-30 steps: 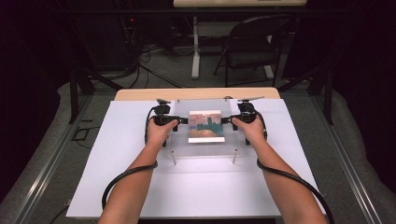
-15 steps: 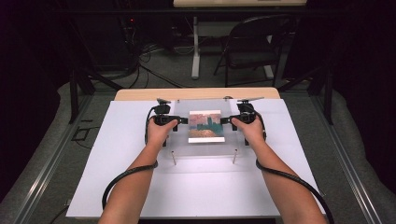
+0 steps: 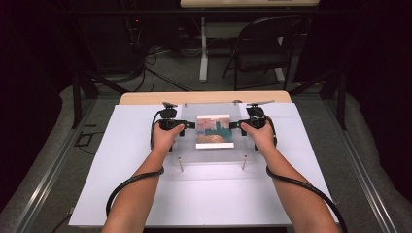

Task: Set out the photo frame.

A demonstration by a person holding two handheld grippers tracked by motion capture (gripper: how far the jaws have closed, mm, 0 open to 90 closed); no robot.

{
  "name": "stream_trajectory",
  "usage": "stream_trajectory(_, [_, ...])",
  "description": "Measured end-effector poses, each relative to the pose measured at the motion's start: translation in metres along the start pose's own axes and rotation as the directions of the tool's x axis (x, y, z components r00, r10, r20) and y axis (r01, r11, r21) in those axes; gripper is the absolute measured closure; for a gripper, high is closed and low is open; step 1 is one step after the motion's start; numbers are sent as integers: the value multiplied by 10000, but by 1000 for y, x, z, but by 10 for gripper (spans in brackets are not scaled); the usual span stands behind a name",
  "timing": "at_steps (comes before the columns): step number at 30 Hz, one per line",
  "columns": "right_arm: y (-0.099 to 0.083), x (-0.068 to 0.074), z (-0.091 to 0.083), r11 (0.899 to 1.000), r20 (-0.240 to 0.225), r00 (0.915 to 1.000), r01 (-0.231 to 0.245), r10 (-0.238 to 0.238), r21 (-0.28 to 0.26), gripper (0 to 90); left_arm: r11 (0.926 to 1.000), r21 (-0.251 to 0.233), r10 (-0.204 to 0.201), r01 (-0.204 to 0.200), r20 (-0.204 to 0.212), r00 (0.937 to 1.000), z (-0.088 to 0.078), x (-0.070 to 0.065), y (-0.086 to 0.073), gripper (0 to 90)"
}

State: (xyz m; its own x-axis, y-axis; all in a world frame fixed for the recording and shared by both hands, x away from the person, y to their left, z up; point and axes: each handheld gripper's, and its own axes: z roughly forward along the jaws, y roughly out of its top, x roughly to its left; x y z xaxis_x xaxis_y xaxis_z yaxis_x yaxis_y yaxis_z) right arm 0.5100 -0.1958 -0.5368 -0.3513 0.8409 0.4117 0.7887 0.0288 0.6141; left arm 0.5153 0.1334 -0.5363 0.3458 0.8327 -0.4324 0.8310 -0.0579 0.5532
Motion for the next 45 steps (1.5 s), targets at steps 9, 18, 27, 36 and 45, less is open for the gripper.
stream_trajectory(9, [1,0,-3,9998,-16,9999,153,-153,133,282,9999,20,155,-155,94,9998,-1,0,1,244])
stream_trajectory(18, [2,2,-6,9996,7,9998,207,-207,213,282,9998,-33,176,-176,130,9998,-3,-2,1,246])
stream_trajectory(27, [3,4,-9,9991,33,9992,405,-405,86,281,9995,-53,328,-327,166,9993,-7,-3,2,257])
stream_trajectory(36, [4,8,-15,9976,67,9977,680,-681,90,281,9987,-205,472,-468,164,9988,-14,-5,3,284])
stream_trajectory(45, [5,13,-22,9951,160,9950,988,-988,22,282,9978,-304,596,-589,227,9980,-21,-7,4,317])
